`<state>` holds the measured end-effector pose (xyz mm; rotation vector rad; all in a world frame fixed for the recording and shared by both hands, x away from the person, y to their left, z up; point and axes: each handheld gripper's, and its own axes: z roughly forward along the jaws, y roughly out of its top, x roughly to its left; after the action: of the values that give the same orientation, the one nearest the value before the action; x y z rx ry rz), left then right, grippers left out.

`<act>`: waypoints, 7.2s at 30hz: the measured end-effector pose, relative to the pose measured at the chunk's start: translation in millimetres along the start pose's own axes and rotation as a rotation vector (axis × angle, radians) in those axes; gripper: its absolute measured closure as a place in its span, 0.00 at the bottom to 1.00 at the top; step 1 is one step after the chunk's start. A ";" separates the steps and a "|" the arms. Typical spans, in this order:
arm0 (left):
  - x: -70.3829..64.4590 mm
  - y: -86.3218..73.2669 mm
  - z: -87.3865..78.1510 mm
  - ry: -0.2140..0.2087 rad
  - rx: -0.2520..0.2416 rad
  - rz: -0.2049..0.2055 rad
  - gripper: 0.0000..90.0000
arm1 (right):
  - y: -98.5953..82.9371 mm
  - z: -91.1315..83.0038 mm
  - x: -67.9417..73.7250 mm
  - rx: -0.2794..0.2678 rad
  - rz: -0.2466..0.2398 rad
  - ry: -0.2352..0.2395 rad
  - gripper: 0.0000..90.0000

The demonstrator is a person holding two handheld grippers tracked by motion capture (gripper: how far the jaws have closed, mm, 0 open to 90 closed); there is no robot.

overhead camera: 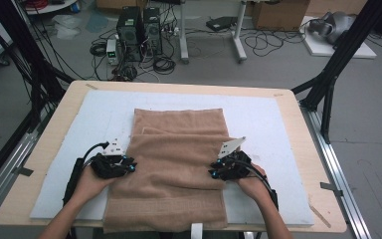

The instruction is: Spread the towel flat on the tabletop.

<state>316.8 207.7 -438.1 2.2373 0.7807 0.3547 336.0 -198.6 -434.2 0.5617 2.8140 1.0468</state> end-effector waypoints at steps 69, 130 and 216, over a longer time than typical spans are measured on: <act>-38.4 -13.8 -33.6 -0.089 -0.117 -0.042 0.69 | -9.0 -25.7 52.4 -0.100 0.006 0.049 0.71; -41.6 -12.2 -4.8 -0.048 -0.065 0.003 0.92 | -25.0 -10.9 43.9 -0.064 0.038 -0.014 0.93; -16.8 14.5 -24.8 0.142 -0.181 -0.039 0.76 | -4.2 -43.5 23.2 -0.159 0.070 -0.195 0.73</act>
<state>298.5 202.8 -410.8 2.0414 0.8309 0.5480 304.1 -219.7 -402.7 0.7079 2.5337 1.1475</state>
